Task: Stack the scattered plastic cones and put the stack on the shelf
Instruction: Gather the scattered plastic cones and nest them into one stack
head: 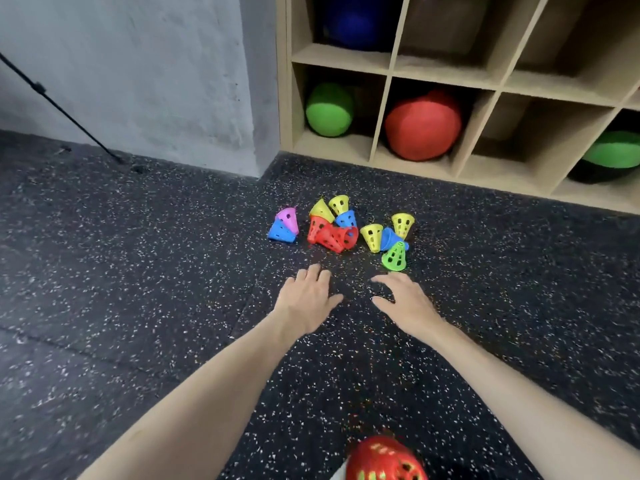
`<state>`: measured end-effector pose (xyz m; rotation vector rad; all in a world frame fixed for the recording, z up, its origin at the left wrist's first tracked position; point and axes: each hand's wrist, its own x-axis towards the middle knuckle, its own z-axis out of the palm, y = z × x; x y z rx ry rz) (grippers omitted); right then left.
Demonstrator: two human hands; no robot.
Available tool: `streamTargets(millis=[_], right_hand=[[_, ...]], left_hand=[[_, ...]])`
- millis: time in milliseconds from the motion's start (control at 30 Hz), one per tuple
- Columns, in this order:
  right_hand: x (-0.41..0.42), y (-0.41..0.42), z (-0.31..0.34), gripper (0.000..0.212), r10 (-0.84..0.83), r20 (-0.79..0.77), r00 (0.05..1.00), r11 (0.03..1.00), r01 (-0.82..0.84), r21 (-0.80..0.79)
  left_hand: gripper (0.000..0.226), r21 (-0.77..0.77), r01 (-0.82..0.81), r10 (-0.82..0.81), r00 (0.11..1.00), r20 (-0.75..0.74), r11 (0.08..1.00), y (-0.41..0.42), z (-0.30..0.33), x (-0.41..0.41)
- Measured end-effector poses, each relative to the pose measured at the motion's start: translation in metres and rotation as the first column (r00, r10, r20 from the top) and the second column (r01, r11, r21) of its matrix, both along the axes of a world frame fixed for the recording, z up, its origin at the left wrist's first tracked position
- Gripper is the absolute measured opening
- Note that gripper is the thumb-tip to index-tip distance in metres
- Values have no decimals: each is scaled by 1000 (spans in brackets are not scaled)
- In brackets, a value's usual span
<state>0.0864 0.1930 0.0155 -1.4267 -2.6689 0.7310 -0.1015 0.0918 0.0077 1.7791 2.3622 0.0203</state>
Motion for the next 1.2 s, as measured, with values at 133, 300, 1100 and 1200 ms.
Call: streamTargets(millis=[133,300,1100,1200], right_hand=[[-11,44,-39,42,-60,-52,997,997,57,-55],[-19,89,-78,46,-165,-70,984,983,158,-94],[-48,190,-110,49,-364,-315,876,922,388,13],[-41,188,-118,35,-365,-404,839,923,382,-41]], left_hand=[[66,-20,9,-8,1000,16,1000,20,-43,-17],[73,-93,-50,56,996,70,994,54,-88,-40],[70,123,-160,113,940,321,980,174,-132,-64],[70,149,-192,135,936,326,970,184,-130,-72]])
